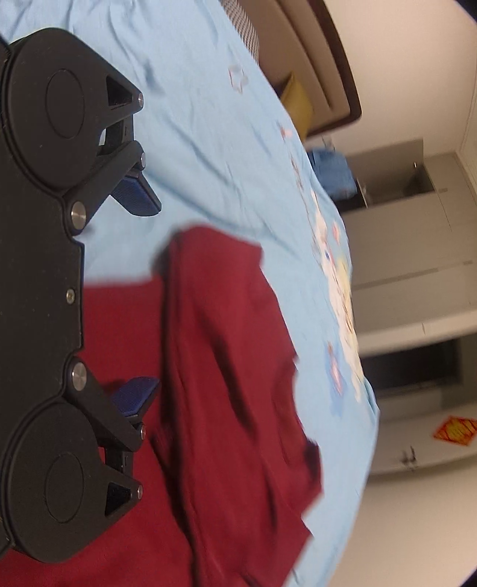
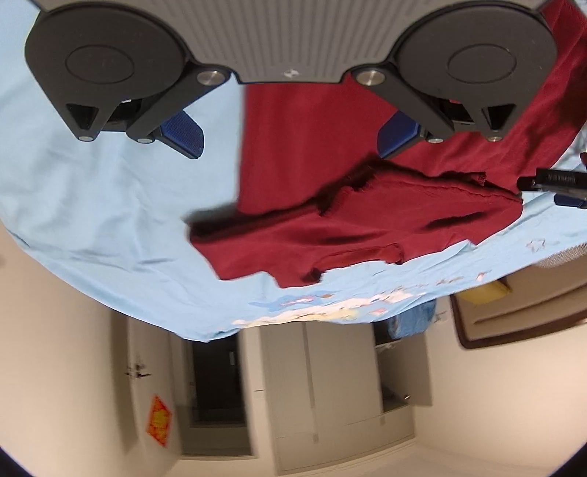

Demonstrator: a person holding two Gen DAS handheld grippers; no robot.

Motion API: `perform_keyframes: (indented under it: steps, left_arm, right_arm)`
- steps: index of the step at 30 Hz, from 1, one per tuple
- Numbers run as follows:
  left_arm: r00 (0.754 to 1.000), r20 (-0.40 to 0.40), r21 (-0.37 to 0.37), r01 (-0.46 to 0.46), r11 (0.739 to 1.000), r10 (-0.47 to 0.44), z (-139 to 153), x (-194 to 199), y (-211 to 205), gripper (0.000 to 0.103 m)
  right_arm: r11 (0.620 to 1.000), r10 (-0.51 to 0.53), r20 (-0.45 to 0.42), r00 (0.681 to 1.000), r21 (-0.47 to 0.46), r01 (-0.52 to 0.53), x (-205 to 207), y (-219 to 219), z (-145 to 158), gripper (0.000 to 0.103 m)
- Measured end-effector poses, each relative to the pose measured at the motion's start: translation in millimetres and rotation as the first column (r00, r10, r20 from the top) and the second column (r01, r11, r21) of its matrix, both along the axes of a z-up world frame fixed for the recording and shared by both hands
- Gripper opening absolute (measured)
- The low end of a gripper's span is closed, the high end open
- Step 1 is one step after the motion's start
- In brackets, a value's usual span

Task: Fold small clothes

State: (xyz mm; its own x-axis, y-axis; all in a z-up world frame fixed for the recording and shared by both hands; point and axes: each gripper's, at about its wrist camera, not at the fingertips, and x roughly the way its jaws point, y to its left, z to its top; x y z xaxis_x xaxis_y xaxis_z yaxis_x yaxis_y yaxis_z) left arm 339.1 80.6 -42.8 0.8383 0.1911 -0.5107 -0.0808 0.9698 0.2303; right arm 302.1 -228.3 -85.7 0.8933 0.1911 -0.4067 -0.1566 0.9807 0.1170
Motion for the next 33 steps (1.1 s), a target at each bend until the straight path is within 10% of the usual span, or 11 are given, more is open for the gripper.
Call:
perform_keyframes:
  steps: [21, 27, 33]
  left_arm:
    - [0.984, 0.125, 0.179, -0.151, 0.972, 0.13, -10, 76, 40, 0.09]
    - [0.977, 0.213, 0.191, -0.069, 0.979, 0.027, -3, 63, 34, 0.086]
    - [0.986, 0.167, 0.227, -0.056, 0.972, 0.018, -5, 79, 26, 0.054]
  right_arm:
    - [0.988, 0.154, -0.075, 0.985, -0.004, -0.155, 100, 66, -31, 0.103]
    - [0.988, 0.152, -0.075, 0.986, -0.015, -0.153, 100, 68, -32, 0.103]
    - [0.988, 0.152, -0.075, 0.986, -0.015, -0.153, 100, 68, -32, 0.103]
